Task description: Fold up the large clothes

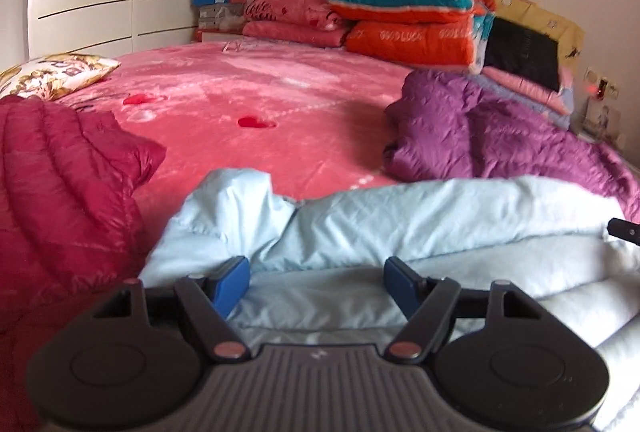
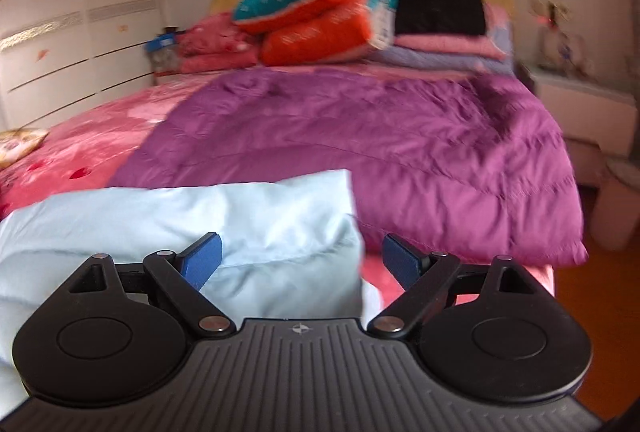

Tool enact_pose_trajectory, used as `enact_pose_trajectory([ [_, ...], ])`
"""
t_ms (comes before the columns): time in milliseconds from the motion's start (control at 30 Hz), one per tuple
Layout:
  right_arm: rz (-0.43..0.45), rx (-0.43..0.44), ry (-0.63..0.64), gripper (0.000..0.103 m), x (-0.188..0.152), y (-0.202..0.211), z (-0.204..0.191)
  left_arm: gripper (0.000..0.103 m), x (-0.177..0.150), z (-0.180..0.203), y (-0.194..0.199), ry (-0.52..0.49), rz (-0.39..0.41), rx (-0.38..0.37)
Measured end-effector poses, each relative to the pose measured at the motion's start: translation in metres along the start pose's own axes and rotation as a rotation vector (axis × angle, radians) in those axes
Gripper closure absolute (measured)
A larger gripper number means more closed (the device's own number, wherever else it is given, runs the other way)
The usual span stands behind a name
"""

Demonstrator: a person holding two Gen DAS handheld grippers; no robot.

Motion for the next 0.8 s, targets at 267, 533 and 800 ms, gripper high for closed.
enact_pose_trajectory([
  [267,0.087,0.168,0.001,0.0,0.02,0.021,-0.04,0.026,0.024,0.019,0.018,-0.093,0.1,-0.048],
  [533,0.016,0.085,0.234,0.0,-0.011,-0.008,-0.08,0.025,0.01,-0.015,-0.021,-0.009,0.035,0.037],
  [800,-0.045,0.092,0.104,0.0,-0.025,-0.024,-0.063,0.016,-0.005,-0.036,-0.042,0.072,0.037,0.065],
])
Point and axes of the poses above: each gripper's, at about its wrist camera, not at the fingertips, and y roughly against the way its jaws point, z to its right, x to its top, the point moved 4 cm from there along -y, roughly the way its jaws point, and after that the axes turned 1 degree about x, right-handed, at the moved point
